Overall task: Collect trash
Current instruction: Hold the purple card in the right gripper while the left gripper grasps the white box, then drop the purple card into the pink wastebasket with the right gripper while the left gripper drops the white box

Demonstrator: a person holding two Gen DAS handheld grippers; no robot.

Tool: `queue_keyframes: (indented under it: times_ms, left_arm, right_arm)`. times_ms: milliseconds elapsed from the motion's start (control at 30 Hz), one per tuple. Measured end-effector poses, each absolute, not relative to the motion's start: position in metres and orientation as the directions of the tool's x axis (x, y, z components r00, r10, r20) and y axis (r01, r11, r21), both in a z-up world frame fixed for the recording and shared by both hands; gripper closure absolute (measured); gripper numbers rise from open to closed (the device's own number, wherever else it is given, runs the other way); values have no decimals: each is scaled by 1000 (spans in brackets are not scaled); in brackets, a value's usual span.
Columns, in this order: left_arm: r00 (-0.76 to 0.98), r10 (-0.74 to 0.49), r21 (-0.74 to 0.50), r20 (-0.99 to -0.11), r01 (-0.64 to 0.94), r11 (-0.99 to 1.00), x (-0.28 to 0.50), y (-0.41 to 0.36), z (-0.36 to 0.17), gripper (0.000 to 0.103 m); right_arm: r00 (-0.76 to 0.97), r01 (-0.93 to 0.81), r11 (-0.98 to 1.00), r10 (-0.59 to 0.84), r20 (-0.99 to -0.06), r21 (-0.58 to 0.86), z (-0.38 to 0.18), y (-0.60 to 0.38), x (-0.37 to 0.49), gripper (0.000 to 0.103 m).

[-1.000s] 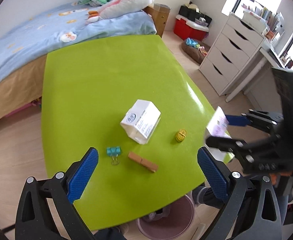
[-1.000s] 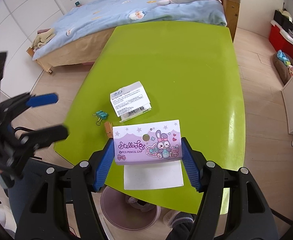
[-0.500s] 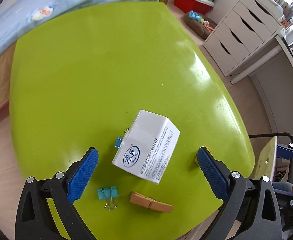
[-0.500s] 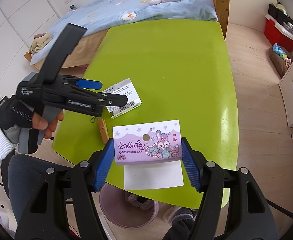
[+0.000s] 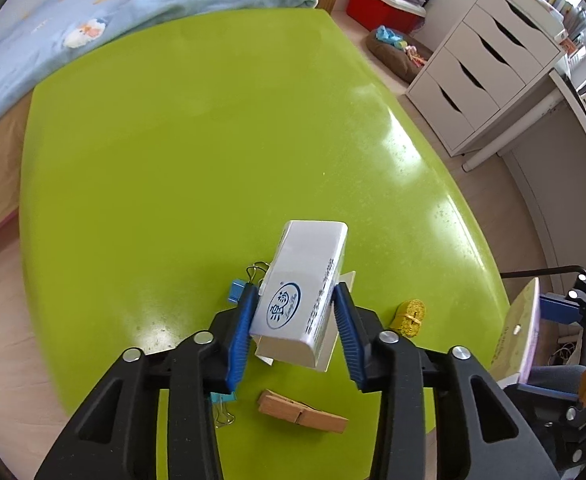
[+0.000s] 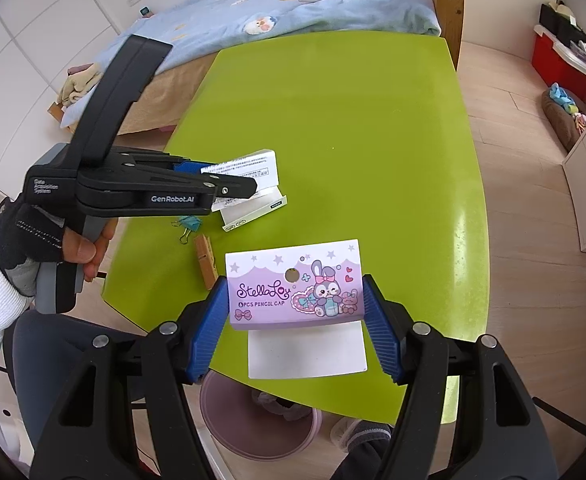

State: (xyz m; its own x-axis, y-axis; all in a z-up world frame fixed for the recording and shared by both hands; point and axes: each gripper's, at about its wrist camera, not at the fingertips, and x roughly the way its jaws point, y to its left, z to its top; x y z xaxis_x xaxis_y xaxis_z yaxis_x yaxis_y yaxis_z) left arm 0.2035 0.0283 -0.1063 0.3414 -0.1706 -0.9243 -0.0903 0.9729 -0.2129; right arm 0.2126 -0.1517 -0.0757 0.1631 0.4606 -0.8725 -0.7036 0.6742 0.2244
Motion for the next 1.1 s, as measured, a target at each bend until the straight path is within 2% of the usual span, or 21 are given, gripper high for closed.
queue_keyframes:
  times_ms: [67,200,833,1100]
  left_arm:
    - [363,-173,-221,-915,-94,971,198,27,-99,75]
    - [399,-165,-221,-902,-96,971,188,24,-84,79]
    - [547,-116,-196,-829,-91,976,79,-11,-6,80]
    - [591,-92,-174,-801,-82,981,28,-37,5,79]
  right_arm:
    - [165,-705,672,464,-871,225,-75,-151,210,38]
    - [169,-708,670,469,-867,224,-72,-153,207,38]
    - [234,-736,648,513,-826,194,-30,-180,152,38]
    - [245,-758,626,533,-810,183,-16,-198,114,38]
